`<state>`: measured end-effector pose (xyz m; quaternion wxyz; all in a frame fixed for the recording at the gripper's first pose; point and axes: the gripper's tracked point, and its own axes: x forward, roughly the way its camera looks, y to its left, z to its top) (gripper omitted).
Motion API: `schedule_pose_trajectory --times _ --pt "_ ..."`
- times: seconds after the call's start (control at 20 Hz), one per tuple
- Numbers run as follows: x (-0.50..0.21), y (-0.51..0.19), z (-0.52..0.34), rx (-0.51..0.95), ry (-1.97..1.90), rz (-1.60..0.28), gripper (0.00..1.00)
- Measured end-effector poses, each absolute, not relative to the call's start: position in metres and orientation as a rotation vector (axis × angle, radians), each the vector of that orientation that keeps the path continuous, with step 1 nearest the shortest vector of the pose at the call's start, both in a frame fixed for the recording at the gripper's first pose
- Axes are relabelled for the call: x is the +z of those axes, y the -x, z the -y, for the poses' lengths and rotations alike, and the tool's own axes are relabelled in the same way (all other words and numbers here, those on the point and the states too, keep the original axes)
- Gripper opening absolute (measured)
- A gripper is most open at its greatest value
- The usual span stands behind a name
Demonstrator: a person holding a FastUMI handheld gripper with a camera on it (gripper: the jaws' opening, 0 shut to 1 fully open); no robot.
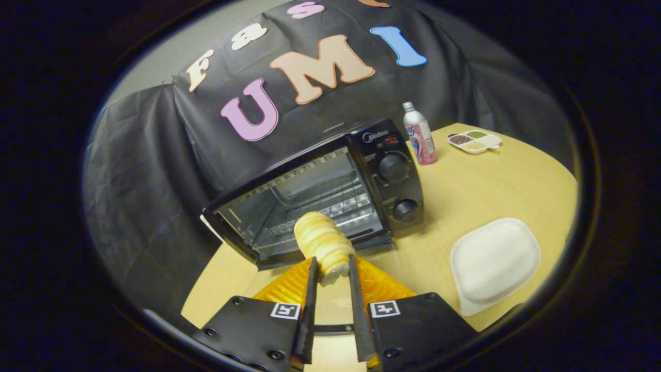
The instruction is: Open the toaster oven, put the food inside, and close the toaster oven door.
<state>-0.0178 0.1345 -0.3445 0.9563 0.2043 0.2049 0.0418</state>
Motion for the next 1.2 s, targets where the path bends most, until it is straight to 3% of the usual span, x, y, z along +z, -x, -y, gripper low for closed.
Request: schedule_pose_trajectory --times 0.5,0.8,1.2 --pt "-0.342 -0.071 -0.167 -0.084 -0.576 -0.335 0.34" --pt "-0.349 -0.105 -0.201 -0.078 -0.469 -0.346 0.34" --pt "-0.35 -0.105 -0.209 -0.01 -0.377 -0.369 0.77"
